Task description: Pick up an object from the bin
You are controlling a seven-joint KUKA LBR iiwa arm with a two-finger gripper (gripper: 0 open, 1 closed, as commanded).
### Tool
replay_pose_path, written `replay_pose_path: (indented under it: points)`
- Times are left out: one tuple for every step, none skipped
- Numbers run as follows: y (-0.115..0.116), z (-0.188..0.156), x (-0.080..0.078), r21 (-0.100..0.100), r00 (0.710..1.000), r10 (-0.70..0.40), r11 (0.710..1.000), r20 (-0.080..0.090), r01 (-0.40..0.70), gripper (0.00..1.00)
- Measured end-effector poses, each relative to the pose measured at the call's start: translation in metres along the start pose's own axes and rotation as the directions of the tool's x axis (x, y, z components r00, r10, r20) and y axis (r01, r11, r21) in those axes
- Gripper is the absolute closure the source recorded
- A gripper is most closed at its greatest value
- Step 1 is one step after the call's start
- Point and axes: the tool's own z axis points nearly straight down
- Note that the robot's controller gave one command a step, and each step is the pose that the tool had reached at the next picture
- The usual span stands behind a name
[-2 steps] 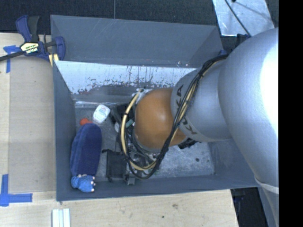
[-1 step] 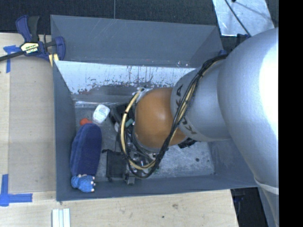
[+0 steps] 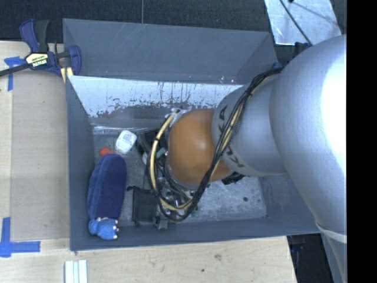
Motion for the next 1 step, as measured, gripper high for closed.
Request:
replay_pose_path:
  points:
    - [-0.0003,-0.0001,-0.0005,-0.001,1.000,0.002,1.000,0.001,-0.002,0.00]
